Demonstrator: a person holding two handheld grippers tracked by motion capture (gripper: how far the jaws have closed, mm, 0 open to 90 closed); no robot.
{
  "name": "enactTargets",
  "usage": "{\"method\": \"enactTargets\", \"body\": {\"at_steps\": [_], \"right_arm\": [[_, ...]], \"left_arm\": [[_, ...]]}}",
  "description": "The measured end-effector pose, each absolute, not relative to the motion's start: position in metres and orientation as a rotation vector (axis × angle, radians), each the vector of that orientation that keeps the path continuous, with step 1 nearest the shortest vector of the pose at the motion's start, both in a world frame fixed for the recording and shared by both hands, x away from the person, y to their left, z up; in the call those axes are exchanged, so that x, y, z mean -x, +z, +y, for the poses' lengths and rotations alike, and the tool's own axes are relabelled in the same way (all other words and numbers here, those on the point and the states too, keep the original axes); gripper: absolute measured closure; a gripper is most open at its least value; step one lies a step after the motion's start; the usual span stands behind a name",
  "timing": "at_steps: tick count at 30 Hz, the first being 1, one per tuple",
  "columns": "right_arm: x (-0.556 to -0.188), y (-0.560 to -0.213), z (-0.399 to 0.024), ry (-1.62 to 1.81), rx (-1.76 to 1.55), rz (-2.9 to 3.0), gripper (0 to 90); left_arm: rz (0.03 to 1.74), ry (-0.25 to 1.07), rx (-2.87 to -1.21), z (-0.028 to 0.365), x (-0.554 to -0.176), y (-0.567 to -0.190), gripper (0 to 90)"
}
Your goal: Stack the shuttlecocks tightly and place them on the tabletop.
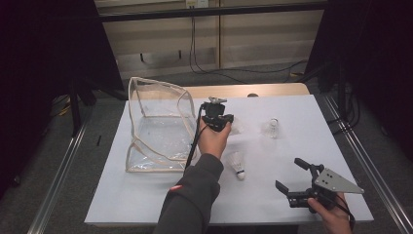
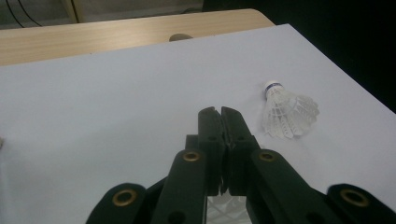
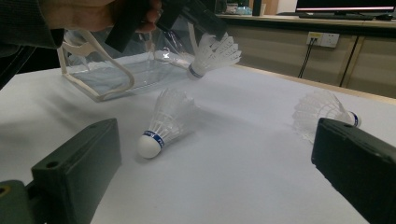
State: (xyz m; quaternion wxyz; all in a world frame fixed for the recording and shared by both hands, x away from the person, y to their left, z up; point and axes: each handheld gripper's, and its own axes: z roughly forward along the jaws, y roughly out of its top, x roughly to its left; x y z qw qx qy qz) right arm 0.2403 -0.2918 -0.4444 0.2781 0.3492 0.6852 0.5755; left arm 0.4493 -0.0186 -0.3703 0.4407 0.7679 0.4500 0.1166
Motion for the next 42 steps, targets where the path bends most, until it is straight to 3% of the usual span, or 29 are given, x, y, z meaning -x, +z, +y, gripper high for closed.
{"method": "enactTargets", "body": {"at_steps": [42], "right_arm": [[-0.24,-0.445,-0.292,1.547,-0.933,1.838,0.7]], "left_arm": [[1.134,0.445,-1.994,-0.007,-0.459,-0.408,85.3]]}}
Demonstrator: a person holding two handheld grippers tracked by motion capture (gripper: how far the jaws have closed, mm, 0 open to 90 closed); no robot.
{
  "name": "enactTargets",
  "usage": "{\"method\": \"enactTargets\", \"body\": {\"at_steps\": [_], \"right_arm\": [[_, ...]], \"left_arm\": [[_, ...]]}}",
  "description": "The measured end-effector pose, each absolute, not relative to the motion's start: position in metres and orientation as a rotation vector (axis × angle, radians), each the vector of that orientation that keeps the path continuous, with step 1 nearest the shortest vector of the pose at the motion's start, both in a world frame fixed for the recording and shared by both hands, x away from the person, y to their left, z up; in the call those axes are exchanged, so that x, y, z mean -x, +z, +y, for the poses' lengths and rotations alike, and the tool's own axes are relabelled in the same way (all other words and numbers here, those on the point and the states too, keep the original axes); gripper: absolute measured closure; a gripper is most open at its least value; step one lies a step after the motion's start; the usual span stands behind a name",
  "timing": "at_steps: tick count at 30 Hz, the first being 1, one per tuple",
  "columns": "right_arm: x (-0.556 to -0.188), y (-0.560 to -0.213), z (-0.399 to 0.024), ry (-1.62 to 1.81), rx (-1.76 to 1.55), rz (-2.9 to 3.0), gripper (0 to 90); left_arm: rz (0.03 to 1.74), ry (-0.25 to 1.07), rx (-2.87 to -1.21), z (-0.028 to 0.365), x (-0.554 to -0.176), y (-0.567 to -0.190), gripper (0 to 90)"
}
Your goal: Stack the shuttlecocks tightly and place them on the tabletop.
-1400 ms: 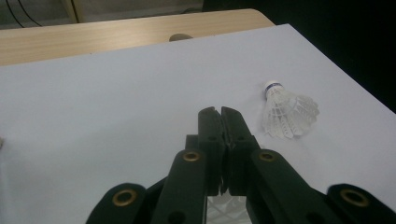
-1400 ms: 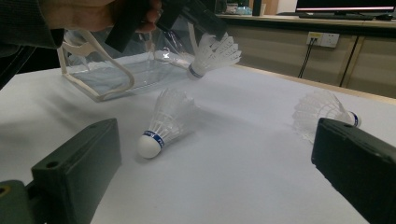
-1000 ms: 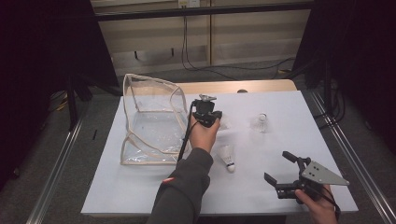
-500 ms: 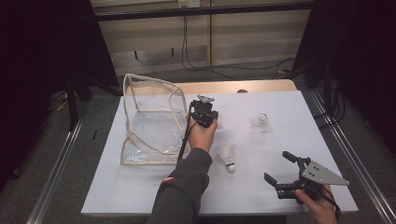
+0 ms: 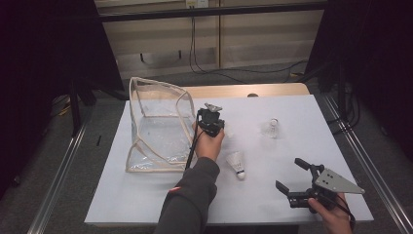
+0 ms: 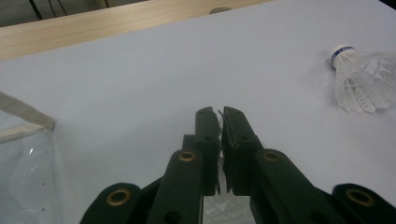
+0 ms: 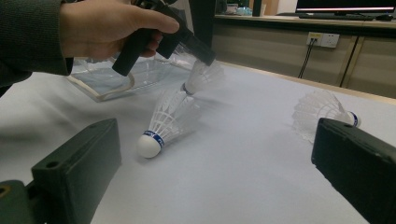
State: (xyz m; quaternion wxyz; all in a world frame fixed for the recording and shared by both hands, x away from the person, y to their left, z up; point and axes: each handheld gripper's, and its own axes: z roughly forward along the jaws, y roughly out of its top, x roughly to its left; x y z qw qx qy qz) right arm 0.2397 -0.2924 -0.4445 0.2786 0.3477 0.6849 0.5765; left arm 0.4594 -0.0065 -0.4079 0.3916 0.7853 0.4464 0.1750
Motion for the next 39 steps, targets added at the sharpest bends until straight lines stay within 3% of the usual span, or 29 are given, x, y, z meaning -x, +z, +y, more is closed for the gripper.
{"method": "enactTargets", "body": {"at_steps": [39], "right_arm": [[-0.2396,-0.4446,-0.2922,1.545,-0.926,1.84,0.7]], "left_arm": [[1.128,0.469,-2.019,-0.0015,-0.4598,-0.4047,85.0]]}}
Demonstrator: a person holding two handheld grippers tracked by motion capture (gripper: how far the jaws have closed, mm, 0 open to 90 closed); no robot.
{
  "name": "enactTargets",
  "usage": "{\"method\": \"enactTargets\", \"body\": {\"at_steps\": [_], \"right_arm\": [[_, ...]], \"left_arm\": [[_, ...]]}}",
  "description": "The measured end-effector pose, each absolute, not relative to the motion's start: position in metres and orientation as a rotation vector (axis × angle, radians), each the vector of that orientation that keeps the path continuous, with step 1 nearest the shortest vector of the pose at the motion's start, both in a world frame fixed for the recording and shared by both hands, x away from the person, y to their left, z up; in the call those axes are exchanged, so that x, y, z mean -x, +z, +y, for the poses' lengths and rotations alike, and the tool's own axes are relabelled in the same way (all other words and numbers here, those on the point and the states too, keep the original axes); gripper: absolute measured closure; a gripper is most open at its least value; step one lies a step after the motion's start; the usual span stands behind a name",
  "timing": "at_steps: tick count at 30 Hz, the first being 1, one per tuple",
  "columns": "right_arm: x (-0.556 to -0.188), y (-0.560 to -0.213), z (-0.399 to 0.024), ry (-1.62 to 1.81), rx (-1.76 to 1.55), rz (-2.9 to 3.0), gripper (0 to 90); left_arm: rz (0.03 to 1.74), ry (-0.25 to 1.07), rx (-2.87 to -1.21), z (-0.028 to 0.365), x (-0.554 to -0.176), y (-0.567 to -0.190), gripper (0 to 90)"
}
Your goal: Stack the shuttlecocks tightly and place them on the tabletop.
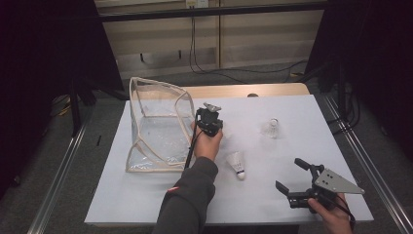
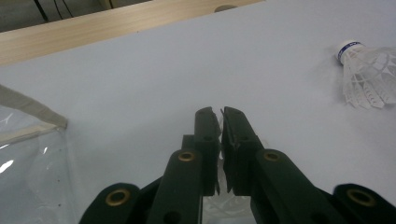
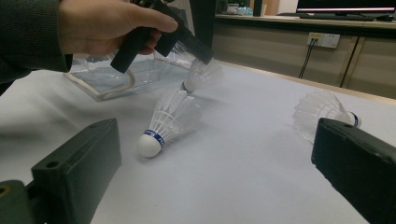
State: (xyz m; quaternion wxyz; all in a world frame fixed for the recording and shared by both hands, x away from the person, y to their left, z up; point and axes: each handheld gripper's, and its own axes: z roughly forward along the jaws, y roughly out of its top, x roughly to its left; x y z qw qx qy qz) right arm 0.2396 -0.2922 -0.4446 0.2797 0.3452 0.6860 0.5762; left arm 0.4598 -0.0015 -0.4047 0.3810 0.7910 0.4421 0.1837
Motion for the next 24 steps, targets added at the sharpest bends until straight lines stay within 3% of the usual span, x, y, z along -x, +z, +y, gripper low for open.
{"method": "enactTargets", "body": {"at_steps": [24], "right_arm": [[-0.2391,-0.4445,-0.2922,1.541,-0.918,1.847,0.7]], "left_arm": [[1.132,0.466,-2.025,-0.0022,-0.4603,-0.4075,84.2]]}}
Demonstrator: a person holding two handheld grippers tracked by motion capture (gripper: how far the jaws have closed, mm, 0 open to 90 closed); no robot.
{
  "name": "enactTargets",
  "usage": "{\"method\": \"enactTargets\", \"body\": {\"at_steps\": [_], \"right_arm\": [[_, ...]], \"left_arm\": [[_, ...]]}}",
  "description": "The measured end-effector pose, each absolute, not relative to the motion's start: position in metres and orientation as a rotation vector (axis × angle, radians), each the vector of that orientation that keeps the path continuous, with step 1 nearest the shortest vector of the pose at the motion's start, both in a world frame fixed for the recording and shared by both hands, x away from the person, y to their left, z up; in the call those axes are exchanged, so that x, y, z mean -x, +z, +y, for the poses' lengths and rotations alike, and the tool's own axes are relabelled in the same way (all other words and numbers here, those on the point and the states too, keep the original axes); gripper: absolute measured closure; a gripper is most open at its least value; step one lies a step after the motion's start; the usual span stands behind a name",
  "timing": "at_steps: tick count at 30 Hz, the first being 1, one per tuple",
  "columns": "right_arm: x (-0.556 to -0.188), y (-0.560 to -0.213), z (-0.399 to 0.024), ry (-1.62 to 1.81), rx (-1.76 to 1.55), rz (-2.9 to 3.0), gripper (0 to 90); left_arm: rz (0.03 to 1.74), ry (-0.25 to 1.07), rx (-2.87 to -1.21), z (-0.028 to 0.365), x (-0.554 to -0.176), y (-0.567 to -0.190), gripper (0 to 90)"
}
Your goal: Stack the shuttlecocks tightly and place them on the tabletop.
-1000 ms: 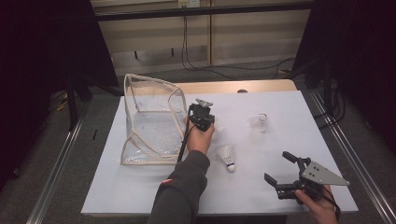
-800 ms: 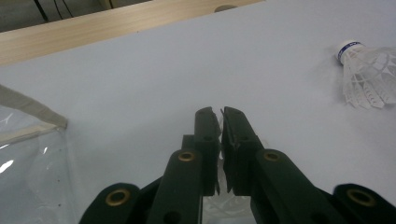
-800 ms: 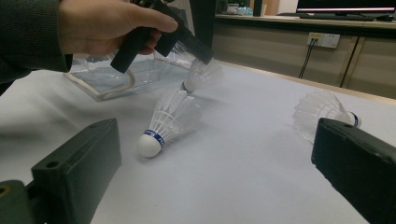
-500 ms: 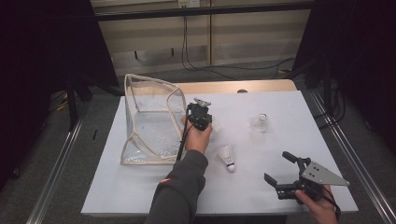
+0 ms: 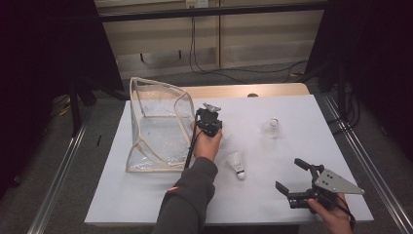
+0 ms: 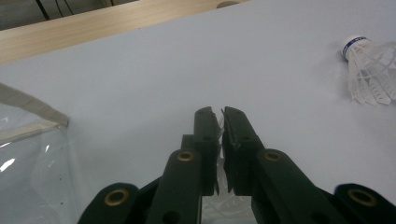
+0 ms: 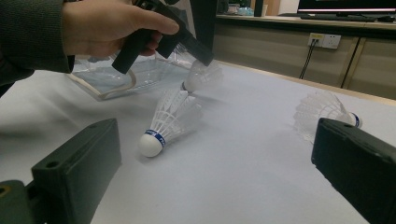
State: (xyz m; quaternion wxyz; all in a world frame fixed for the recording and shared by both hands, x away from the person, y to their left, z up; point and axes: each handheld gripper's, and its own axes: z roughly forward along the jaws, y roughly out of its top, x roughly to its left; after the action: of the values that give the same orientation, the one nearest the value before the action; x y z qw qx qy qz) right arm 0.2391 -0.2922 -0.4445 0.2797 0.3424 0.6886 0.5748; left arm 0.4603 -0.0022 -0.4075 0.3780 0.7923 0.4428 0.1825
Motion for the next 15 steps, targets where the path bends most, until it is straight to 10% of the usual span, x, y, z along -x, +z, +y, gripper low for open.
{"method": "enactTargets", "body": {"at_steps": [15], "right_arm": [[-0.2396,-0.4446,-0.2919,1.538,-0.917,1.845,0.7]], "left_arm": [[1.121,0.447,-2.011,-0.0073,-0.4602,-0.4074,79.9]]}}
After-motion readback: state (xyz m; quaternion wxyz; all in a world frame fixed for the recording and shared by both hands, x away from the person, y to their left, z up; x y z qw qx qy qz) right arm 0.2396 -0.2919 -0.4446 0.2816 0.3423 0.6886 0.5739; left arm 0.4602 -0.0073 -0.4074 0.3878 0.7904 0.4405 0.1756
